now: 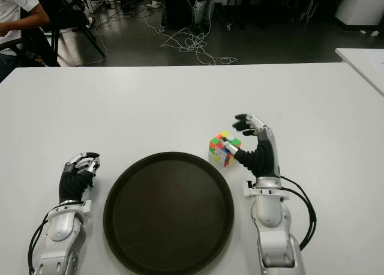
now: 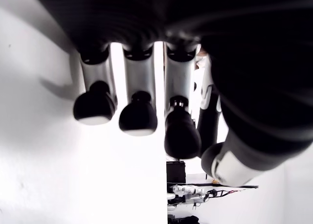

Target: Pick up the Rubik's Cube and put it in the plate

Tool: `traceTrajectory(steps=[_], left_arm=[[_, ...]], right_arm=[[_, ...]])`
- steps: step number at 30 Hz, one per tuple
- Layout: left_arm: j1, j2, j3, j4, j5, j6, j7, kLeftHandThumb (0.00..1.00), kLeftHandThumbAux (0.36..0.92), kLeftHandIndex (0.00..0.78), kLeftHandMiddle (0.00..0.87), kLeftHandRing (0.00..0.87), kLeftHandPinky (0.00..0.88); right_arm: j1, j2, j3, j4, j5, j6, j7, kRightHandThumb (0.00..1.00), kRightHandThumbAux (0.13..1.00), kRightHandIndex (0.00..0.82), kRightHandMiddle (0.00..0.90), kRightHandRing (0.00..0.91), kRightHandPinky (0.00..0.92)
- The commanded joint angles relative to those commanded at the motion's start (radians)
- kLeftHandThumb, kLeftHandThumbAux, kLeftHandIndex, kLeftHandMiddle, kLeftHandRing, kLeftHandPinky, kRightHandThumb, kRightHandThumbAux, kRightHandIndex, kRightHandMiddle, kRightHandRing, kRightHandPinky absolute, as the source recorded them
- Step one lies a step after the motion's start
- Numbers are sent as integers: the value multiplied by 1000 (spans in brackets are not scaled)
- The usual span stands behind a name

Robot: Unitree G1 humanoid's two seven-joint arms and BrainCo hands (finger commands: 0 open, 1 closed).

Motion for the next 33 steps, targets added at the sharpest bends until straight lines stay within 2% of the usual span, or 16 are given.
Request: traceTrajectory(steps=[4, 9, 18, 25, 33], left_arm=[[-1, -2, 2, 11, -10, -15, -3, 713, 704, 445, 792, 823, 822], [-2, -1, 2, 19, -25, -22, -13, 712, 704, 444, 792, 821, 822], [-2, -8, 1, 28, -31, -41, -9, 711, 705, 444, 792, 823, 825], [0, -12, -1, 31, -32, -59, -7, 710, 706, 444, 792, 823, 825], [-3, -17, 0, 44, -30, -75, -4, 709, 706, 444, 791, 823, 826]], right_arm=[[-9, -14, 12, -16, -7, 20, 19, 40, 827, 196, 266, 288, 332], [-24, -32, 37, -47, -28, 56, 50, 8, 842, 164, 226, 254, 300], [-60, -87, 95, -152, -221, 251, 160, 0, 857, 145, 199, 222, 228], [-80, -104, 123, -191, -270, 310, 218, 0, 877, 133, 188, 199, 208], [-123, -139, 182, -243, -341, 431, 316, 0, 882, 98, 153, 163, 180]])
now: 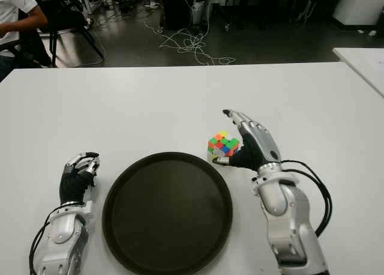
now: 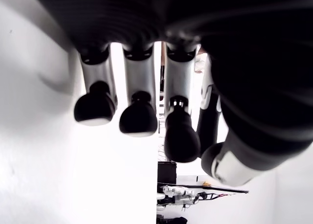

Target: Pick up the Rubik's Cube and put it in the plate

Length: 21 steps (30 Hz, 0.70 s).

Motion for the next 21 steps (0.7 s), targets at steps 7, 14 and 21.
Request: traceTrajectory(steps=[7, 14, 21], left_arm=[[0, 3, 0, 1, 17, 9, 13, 709, 705, 444, 796, 828, 832], [-1, 2, -3, -2, 27, 12, 18, 710, 705, 444, 797, 827, 831], [2, -2, -3, -12, 23, 17, 14, 709, 705, 444, 796, 824, 828]], right_arm=[[-56, -25, 47, 5, -51, 59, 53, 0, 860, 67, 117, 132, 135], [-110, -39, 93, 11, -106, 119, 101, 0, 801, 53, 99, 112, 80], [-158, -53, 138, 12, -176, 170, 169, 0, 758, 48, 91, 87, 49]])
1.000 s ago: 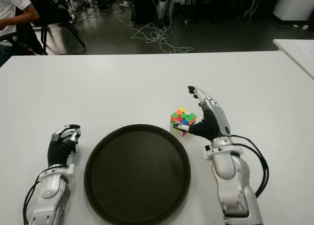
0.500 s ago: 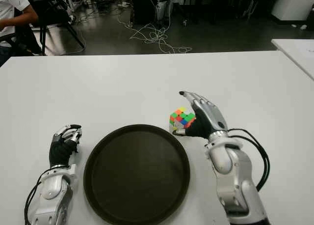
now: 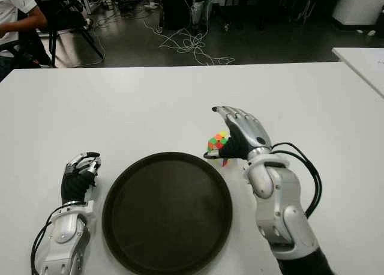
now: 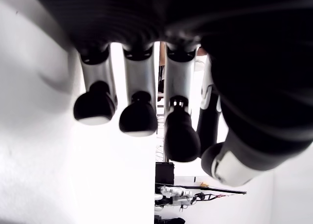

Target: Pick up the Rubik's Cube and put it in the plate

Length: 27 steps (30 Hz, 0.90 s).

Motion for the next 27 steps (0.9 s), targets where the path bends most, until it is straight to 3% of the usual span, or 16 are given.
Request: traceTrajectory(steps=[12, 27], left_arm=[[9, -5, -9, -36, 20, 48, 18, 708, 706, 444, 796, 826, 831], [12, -5, -8, -39, 7, 51, 6, 711, 704, 444, 796, 826, 829]], right_arm=[[-38, -9, 24, 42, 6, -17, -2, 0, 823, 58, 103, 106, 94], [-88, -10, 37, 107, 1, 7, -3, 0, 842, 75, 127, 130, 114]])
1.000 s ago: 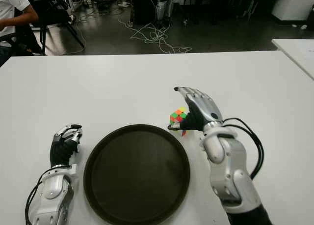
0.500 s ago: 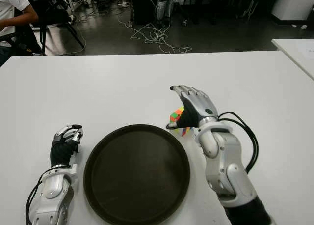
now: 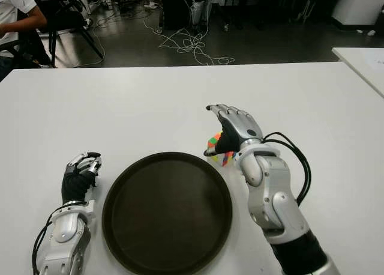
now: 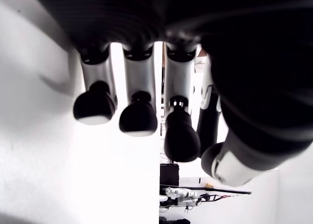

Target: Pick up the Rubik's Cube and put it in the plate

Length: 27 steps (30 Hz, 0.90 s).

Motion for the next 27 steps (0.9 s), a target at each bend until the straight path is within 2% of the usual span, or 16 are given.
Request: traceTrajectory(steps=[12, 20, 27], left_arm=[[6, -4, -1, -20, 1, 15, 2, 709, 705, 444, 796, 825, 828], [7, 2, 1, 4, 2, -30, -7, 710, 705, 444, 794, 823, 826], [6, 7, -1, 20, 9, -53, -9, 711, 705, 444, 793, 821, 823]], right_arm=[[-53, -9, -13, 120, 48, -41, -50, 0, 848, 107, 153, 172, 158], [-82, -19, -13, 183, 68, -63, -85, 0, 858, 118, 151, 167, 148], [-105, -19, -15, 225, 74, -58, -102, 0, 863, 133, 166, 190, 200]])
